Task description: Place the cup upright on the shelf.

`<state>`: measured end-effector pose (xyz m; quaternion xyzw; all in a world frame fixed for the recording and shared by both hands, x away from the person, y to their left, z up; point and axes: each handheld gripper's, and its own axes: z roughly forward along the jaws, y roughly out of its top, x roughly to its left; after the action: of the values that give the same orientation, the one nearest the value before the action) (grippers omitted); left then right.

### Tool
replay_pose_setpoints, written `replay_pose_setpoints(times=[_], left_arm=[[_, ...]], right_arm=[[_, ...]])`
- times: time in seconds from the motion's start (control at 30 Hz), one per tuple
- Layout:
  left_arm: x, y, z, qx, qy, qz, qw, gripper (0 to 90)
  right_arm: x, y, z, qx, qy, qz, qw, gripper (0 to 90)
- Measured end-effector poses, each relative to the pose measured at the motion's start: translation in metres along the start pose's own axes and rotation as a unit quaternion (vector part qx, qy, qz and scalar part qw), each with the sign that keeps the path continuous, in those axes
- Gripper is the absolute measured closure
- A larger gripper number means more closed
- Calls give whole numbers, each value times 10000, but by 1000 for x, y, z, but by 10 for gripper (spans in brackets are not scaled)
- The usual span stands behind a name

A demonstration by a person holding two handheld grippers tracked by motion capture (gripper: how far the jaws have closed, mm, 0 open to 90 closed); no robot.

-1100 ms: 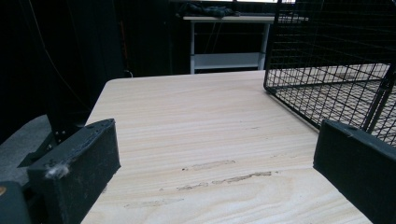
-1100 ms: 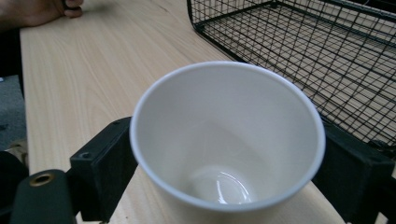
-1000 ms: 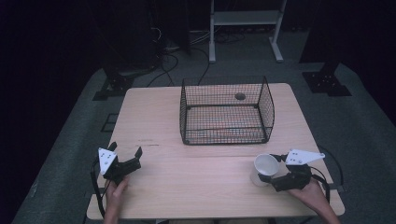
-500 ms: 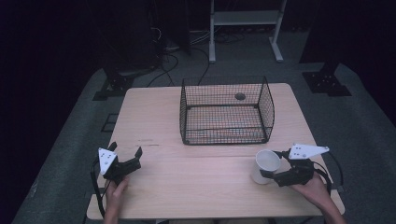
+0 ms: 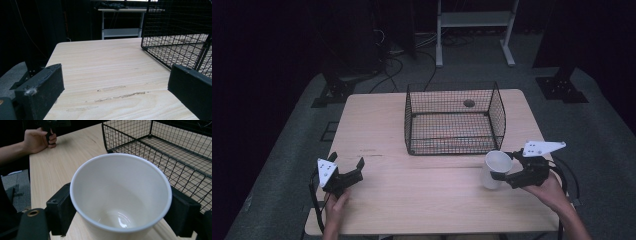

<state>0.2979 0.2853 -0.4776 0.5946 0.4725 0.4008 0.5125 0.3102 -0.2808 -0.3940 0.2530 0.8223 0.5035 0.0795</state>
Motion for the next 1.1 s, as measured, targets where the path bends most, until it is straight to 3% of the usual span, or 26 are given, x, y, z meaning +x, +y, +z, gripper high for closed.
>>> replay_pose_setpoints(times=[0.43,1.1], left_arm=[[0,0,0,10,-4,-6,10000,0],[1,0,0,2,-8,-48,10000,0]], right_arm=[[-9,35,2,-61,150,-74,9998,197],[-22,68,5,-150,177,-91,9997,198]])
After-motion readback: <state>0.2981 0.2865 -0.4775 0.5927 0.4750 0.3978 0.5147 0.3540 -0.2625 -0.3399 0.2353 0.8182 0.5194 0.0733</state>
